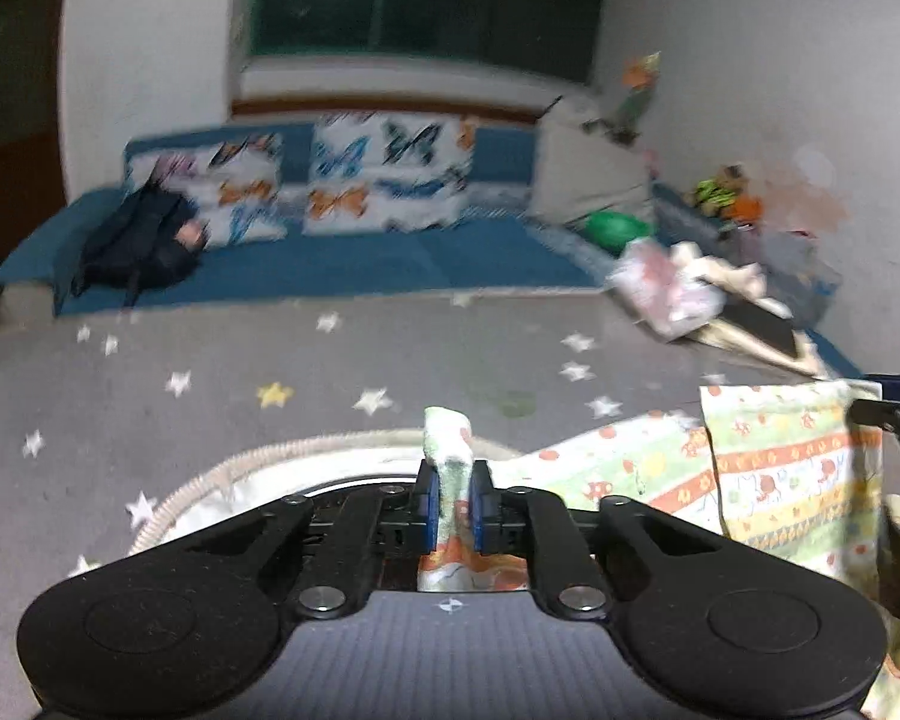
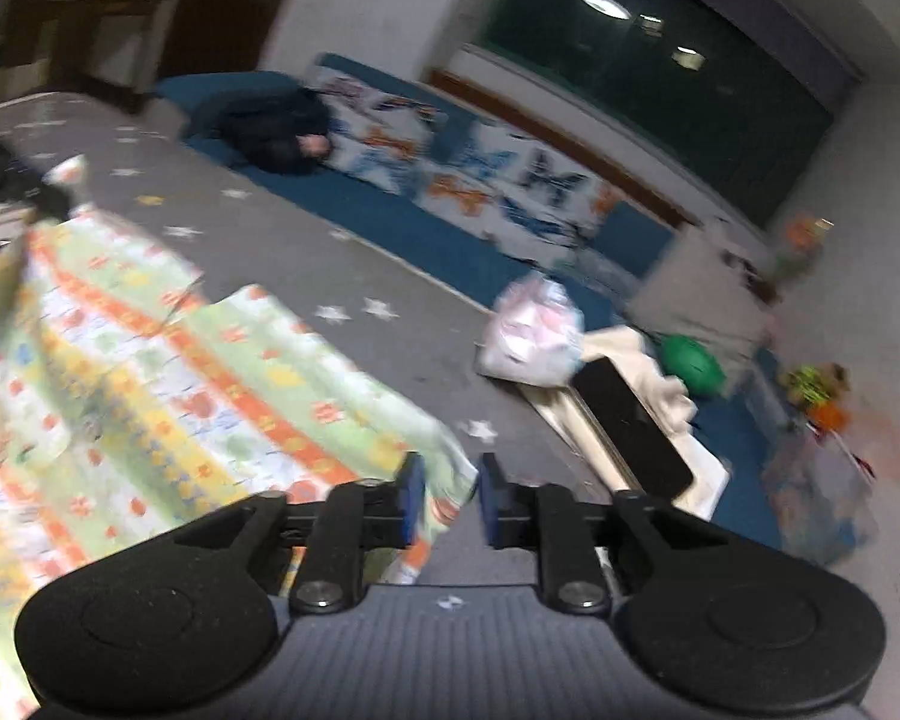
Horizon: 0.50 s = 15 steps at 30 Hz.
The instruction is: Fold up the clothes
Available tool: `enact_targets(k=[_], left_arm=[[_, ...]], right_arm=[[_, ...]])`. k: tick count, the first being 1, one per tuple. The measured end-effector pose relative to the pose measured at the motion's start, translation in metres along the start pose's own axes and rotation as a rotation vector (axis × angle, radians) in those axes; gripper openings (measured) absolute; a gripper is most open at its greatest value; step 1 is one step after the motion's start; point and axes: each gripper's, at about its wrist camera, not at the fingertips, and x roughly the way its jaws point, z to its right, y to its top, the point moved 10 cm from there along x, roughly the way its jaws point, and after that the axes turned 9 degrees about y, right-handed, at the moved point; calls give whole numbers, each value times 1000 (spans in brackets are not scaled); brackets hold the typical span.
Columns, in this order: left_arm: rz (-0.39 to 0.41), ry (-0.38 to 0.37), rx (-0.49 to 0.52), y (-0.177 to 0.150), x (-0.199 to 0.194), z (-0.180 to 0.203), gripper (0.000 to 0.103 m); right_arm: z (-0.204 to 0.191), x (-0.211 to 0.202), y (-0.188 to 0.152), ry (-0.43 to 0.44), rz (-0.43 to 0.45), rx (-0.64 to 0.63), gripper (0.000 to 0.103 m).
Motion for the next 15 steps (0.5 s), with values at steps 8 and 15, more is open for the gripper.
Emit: enact_targets(k=[8, 15], left_arm=[[-60, 49, -34, -13, 40, -8, 18], [-42, 143, -27, -2, 43, -16, 40]], right_arm=[[-26, 11, -18, 193, -26, 95, 27], [-68, 34, -24, 352, -82, 160, 27]])
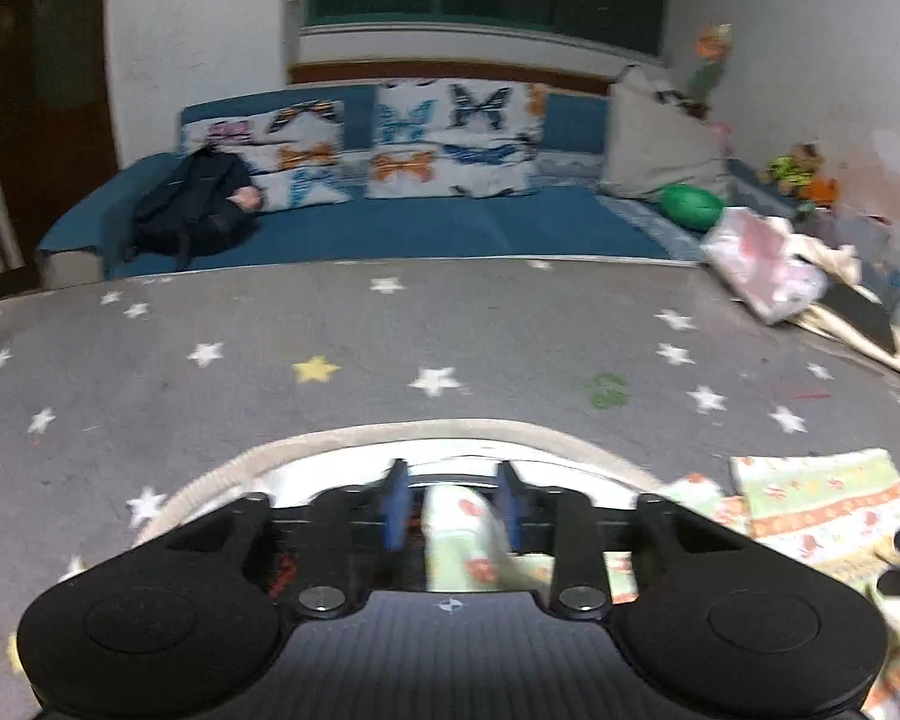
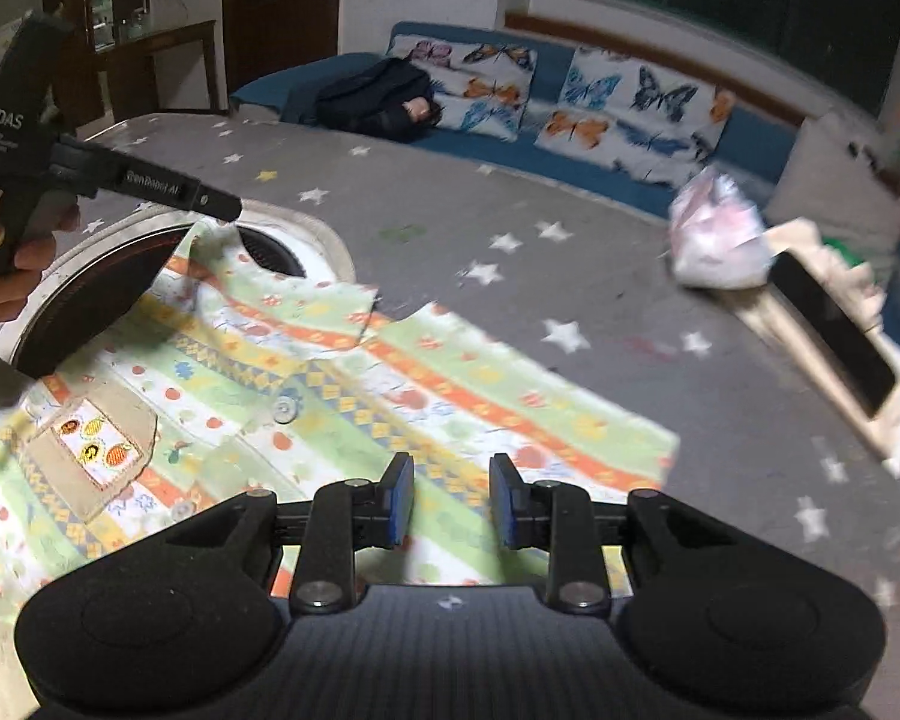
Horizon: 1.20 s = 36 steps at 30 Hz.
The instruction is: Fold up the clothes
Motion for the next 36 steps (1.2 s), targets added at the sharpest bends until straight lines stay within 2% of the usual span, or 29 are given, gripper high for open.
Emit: enact_targets(k=[1, 4, 8, 11, 14, 17, 18, 21, 26, 28, 31, 33, 36], left_arm=[[2, -15, -3, 0, -3, 0, 40], [20, -128, 58, -2, -21, 18, 38], [-1, -261, 219, -19, -34, 60, 38], [-43, -275, 296, -31, -22, 85, 38], [-70, -251, 338, -39, -5, 98, 33], [-47, -252, 352, -35, 1, 109, 31], [-35, -248, 361, -33, 2, 112, 27], [27, -225, 401, -21, 5, 123, 26], [40, -254, 341, -10, 20, 137, 26], [30, -277, 297, -7, 23, 139, 28], [5, -312, 219, -4, 21, 131, 29], [-5, -333, 160, -1, 14, 121, 29], [3, -354, 121, 1, -3, 107, 29]], right_arm=[[-1, 5, 0, 8, -5, 11, 27], [1, 19, 1, 36, -6, 74, 27], [8, 29, 10, 2, 21, 104, 33], [15, 33, 15, -28, 42, 146, 34], [16, 34, 16, -34, 51, 163, 36], [15, 34, 16, -32, 52, 150, 37], [15, 34, 16, -29, 53, 150, 38], [14, 36, 18, -23, 53, 146, 41], [2, 36, 24, -28, 65, 103, 41], [-8, 40, 26, 3, 53, 74, 41], [-9, 51, 32, -22, 61, 47, 46], [0, 56, 37, -27, 67, 91, 54], [15, 61, 45, -42, 79, 155, 54]])
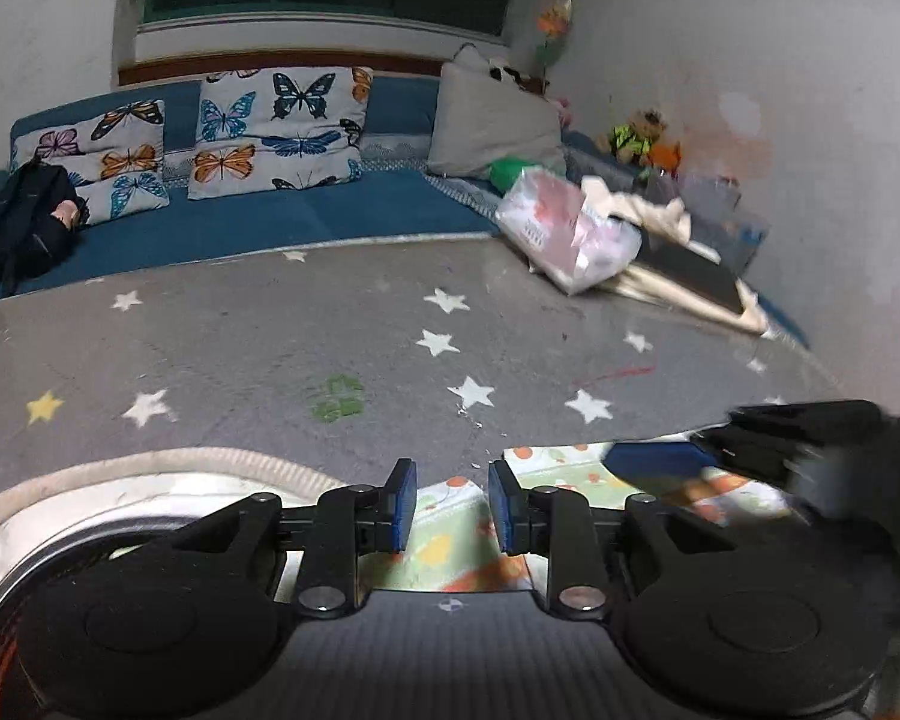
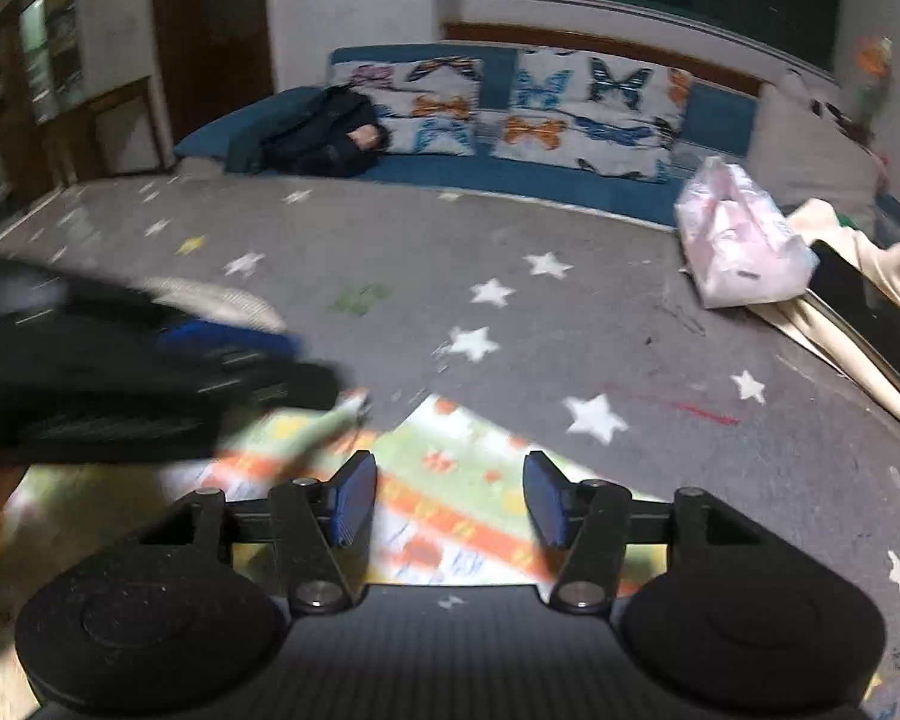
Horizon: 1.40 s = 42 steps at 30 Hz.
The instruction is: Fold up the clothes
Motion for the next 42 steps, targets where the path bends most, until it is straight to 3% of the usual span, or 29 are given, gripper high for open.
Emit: enact_targets(k=[4, 12, 18, 24, 29, 36, 42], left_arm=[[-9, -12, 45, -12, -22, 1, 29], [-82, 9, 89, -53, -24, 2, 29], [-64, 9, 106, -43, -5, 14, 30], [-56, 17, 39, -25, 8, 15, 33], [-36, -8, 92, -35, -22, 30, 40], [-16, -65, 193, -68, -74, 70, 42], [-4, -100, 270, -108, -104, 105, 43]], right_arm=[[12, -10, 4, -6, 14, 46, 54], [-14, -37, -33, 67, -40, -63, 55], [-10, -27, -30, 36, -14, -62, 62], [6, -25, -20, 3, -9, -27, 63], [6, -54, -31, 27, -28, -42, 63], [-6, -86, -80, 34, -104, -117, 64], [-23, -123, -103, 13, -81, -169, 64]])
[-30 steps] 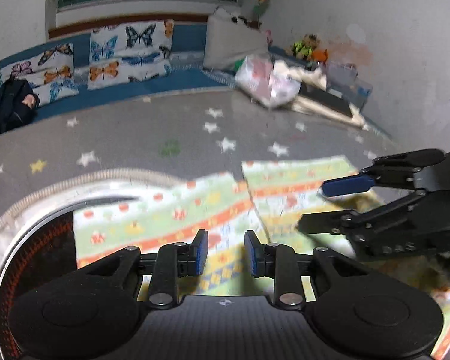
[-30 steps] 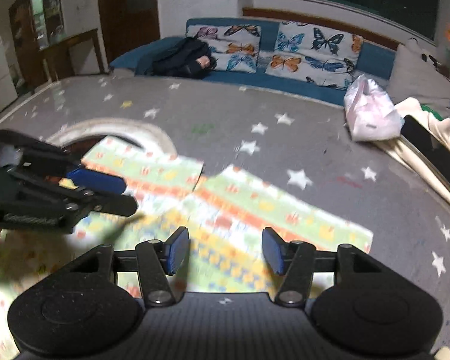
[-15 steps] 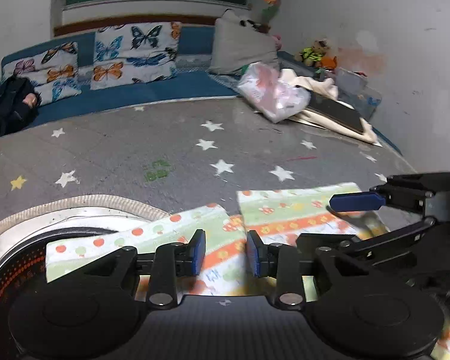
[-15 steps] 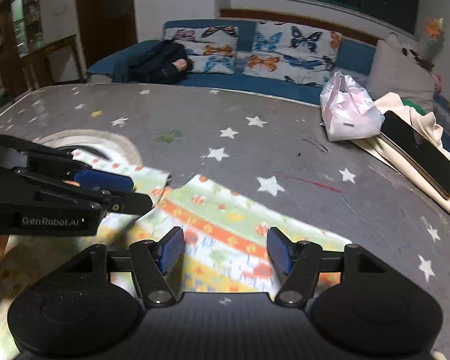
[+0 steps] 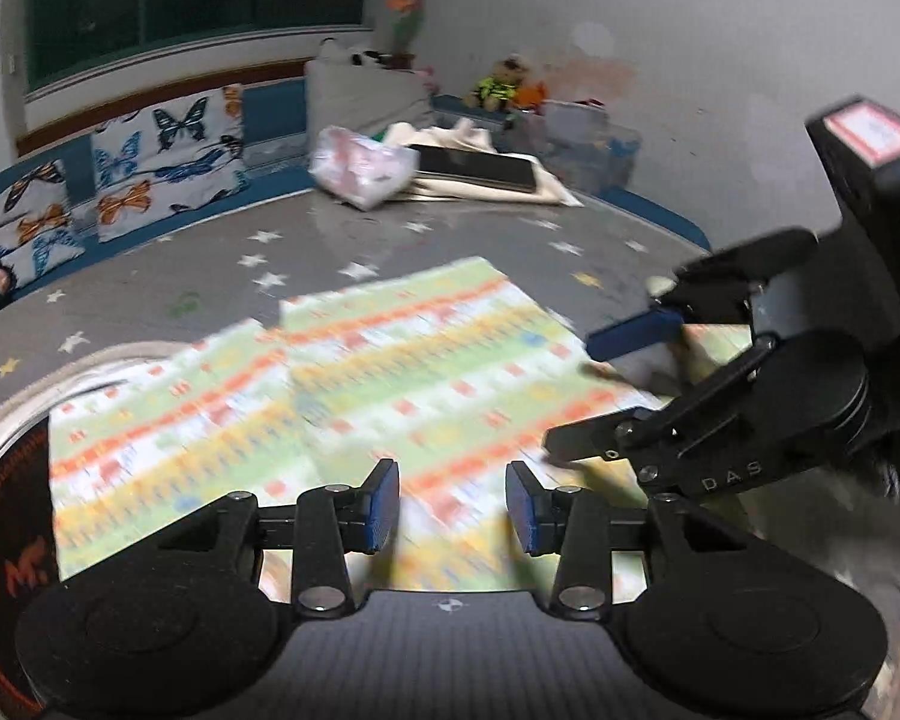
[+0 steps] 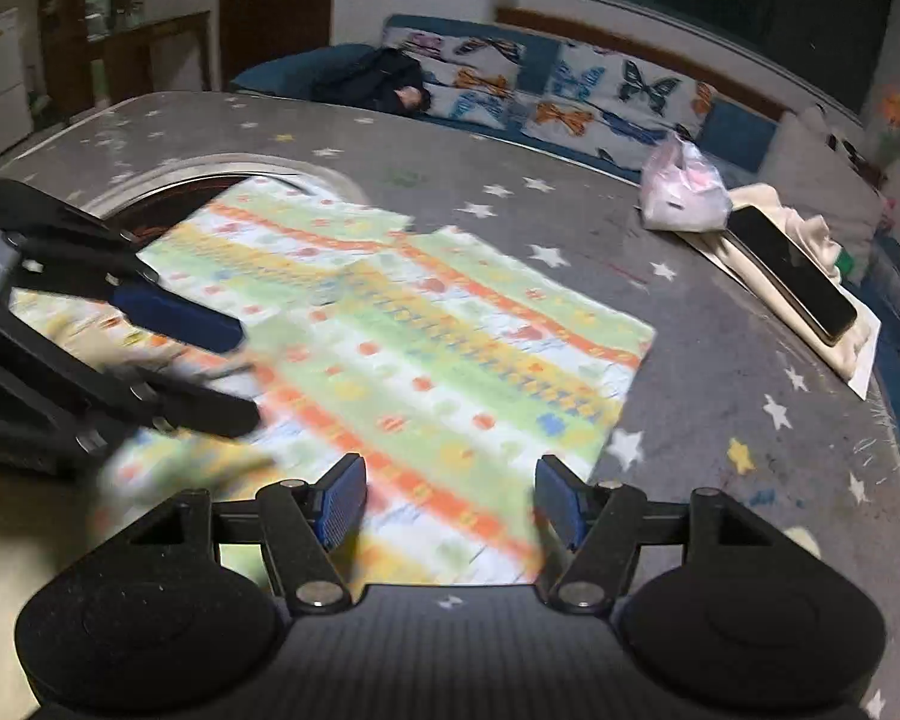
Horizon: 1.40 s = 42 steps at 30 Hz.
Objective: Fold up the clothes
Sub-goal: 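Grasp the khaki sleeve cuff with the right gripper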
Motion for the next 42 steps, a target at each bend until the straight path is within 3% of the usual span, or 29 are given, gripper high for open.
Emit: enact_targets(k=[4, 6, 10, 15, 21, 27, 33, 34, 35, 36, 37, 42], left_arm=[[-19, 11, 41, -17, 0, 15, 43], [-22, 18, 58, -24, 2, 19, 47], [-3, 51, 98, -26, 0, 23, 53], [-7, 34, 57, -21, -5, 27, 57], [8, 19, 13, -16, -11, 33, 62], [-36, 34, 3, -28, -3, 32, 64], [-33, 32, 11, -30, -2, 35, 68], [-32, 33, 14, -31, -2, 36, 69], [-31, 32, 16, -31, -2, 36, 70], [-31, 31, 17, -31, -2, 37, 72], [-31, 30, 17, -31, -2, 37, 72], [-33, 27, 19, -30, -1, 37, 73]], right_arm=[[-25, -7, -23, 1, -12, -95, 65], [-29, -15, -28, -38, 5, -132, 65], [-27, -46, -37, -37, 69, -62, 65], [16, -93, -55, -138, 167, 109, 65], [102, -109, -100, -346, 129, 301, 59], [161, -103, -116, -383, 155, 516, 54], [181, -81, -116, -368, 163, 551, 53], [179, -81, -115, -365, 167, 547, 51], [178, -81, -114, -362, 170, 543, 40], [175, -82, -113, -356, 169, 540, 23], [173, -83, -113, -351, 167, 537, 17], [160, -106, -121, -433, 145, 477, 10]])
